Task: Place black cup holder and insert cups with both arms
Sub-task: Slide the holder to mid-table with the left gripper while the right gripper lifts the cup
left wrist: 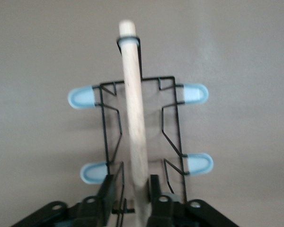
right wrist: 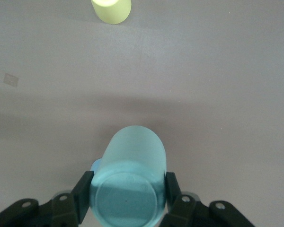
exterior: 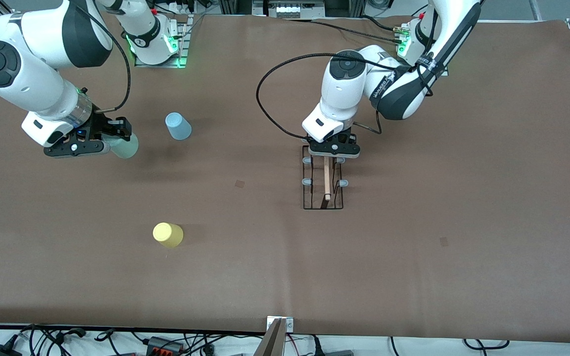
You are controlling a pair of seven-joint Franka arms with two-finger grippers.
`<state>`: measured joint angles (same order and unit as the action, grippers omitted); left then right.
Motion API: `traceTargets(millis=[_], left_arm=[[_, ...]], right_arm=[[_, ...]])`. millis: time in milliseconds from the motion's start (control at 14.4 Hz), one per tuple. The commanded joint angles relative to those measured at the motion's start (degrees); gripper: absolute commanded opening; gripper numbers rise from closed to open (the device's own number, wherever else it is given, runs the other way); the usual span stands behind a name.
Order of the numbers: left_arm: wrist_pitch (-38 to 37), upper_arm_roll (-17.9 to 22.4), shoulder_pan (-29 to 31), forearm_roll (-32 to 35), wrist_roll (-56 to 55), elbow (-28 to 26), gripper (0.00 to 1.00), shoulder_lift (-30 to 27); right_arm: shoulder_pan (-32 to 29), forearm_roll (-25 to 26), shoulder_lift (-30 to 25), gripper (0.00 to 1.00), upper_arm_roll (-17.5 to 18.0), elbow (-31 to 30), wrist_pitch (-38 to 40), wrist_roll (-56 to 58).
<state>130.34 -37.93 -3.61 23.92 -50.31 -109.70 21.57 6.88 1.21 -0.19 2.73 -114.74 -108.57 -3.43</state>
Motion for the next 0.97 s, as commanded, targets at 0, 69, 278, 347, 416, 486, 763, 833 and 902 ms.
traceTargets(millis=[0, 69, 278, 347, 416, 486, 763, 833, 902], left_arm=[[-3.4, 0.0, 1.9, 2.4, -0.1, 1.1, 1.00, -2.2], [-5.3, -0.2, 2.8, 2.4, 1.0, 2.2, 1.00, -2.9], [-16.9, -0.1, 4.1, 2.4, 11.4, 7.8, 1.00, -3.0], [-19.7, -0.1, 4.6, 2.2, 13.5, 9.2, 1.00, -2.9], [-21.6, -0.2, 5.5, 1.8, 15.5, 10.3, 1.00, -3.0], [-22.9, -0.2, 6.5, 1.7, 17.8, 11.1, 1.00, -3.0], [-26.8, -0.3, 11.6, 1.7, 28.0, 12.5, 1.00, -3.1], [-27.2, -0.4, 12.7, 1.7, 28.7, 12.6, 1.00, -3.1], [-27.3, -0.6, 13.9, 1.6, 29.2, 12.6, 1.00, -3.1]], right_arm=[[0.0, -0.7, 0.4, 0.00, 0.9, 0.7, 0.9, -1.0], [0.1, -1.6, 0.3, 0.00, 1.4, 0.7, 1.1, -2.3], [0.1, -6.2, 0.1, 0.00, 5.2, 2.4, 1.8, -9.5], [0.1, -6.2, 0.2, 0.00, 7.4, 3.4, 1.7, -13.8], [0.8, -6.3, 0.6, 0.00, 9.1, 4.6, 1.7, -18.8], [1.7, -6.3, 0.8, 0.00, 10.2, 5.5, 1.6, -22.9], [9.1, -6.3, 5.0, 0.00, 12.0, 10.6, 1.1, -39.1], [10.9, -6.3, 6.9, 0.00, 12.0, 12.3, 0.7, -42.2], [12.5, -6.3, 9.4, 0.00, 12.0, 15.0, 0.6, -46.7]])
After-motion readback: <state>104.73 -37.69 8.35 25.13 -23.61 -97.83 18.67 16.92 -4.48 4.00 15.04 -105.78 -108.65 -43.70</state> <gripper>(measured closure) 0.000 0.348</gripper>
